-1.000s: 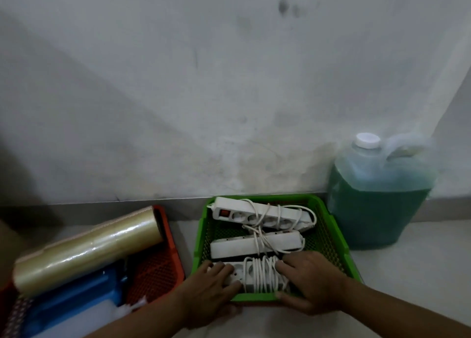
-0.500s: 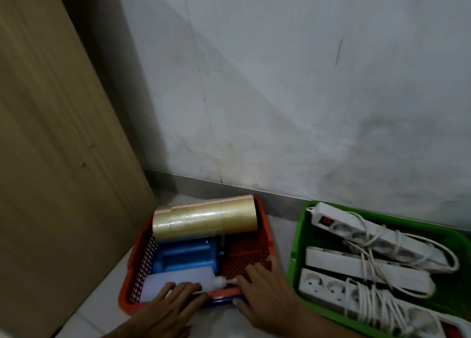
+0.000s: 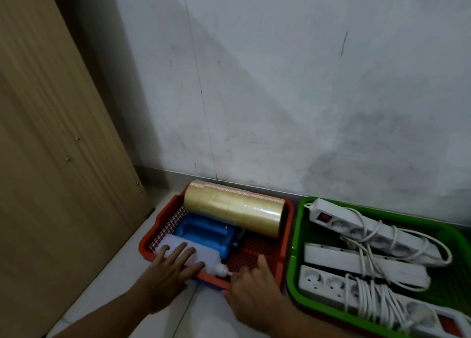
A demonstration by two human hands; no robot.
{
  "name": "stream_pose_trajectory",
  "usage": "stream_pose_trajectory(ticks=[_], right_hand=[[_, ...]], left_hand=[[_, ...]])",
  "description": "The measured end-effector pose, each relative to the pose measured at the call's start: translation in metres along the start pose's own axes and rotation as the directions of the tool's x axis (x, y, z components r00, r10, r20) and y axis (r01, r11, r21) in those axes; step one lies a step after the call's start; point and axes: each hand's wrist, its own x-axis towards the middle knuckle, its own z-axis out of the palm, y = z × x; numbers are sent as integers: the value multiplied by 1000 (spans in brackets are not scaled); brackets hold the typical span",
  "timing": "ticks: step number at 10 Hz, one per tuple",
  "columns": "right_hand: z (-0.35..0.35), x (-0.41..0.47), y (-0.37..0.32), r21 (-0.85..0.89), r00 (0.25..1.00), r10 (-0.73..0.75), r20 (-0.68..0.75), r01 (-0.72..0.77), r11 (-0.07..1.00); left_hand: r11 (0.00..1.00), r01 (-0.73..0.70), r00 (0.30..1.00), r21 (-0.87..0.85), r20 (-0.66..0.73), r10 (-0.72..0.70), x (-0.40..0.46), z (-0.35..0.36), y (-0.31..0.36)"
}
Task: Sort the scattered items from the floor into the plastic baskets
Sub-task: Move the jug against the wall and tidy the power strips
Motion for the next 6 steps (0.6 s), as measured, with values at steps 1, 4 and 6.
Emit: stream_pose_trajectory(ticks=[1, 4, 6], right_hand=[[-3, -1, 13, -24, 998, 58, -19, -58, 998], [10, 0, 34, -177, 995, 2, -98, -19, 984], [-11, -4, 30, 31, 995, 72, 66, -74, 997]], left_hand=[[998, 14, 1000, 67, -18, -13, 16, -2, 3], [999, 37, 999, -5, 13, -37, 25, 2, 10], [995, 9, 995, -101, 104, 1, 30, 5, 4]])
